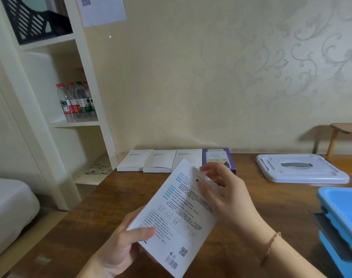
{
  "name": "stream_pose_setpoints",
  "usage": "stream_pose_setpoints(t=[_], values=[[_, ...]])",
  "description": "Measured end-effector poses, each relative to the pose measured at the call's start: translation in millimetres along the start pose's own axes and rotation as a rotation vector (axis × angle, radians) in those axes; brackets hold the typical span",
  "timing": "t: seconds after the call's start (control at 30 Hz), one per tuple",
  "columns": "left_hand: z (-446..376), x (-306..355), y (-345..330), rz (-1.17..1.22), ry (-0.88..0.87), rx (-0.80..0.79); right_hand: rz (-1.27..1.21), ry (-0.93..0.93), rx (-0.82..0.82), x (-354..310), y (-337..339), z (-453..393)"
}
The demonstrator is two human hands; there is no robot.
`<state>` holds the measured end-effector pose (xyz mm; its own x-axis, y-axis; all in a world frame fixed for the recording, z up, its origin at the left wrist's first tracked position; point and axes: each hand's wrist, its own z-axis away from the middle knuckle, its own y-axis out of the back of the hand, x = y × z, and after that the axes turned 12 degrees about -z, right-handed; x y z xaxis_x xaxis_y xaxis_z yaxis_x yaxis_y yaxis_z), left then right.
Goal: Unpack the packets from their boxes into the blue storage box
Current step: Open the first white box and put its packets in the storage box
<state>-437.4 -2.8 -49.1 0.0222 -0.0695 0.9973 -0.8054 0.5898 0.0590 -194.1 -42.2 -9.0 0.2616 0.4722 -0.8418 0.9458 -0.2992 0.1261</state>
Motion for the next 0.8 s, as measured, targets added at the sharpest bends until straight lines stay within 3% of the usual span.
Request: stream_pose_setpoints(t=[0.17, 0.8], values=[[-1.2, -2.3, 4.4, 0.019, 0.001, 0.012, 0.099, 0.092, -0.136, -1.2, 2.8, -0.4], [-2.5, -6.2, 6.5, 0.054, 0.046, 0.002, 0.123, 0.17, -0.158, 4.4, 8.7, -0.5]])
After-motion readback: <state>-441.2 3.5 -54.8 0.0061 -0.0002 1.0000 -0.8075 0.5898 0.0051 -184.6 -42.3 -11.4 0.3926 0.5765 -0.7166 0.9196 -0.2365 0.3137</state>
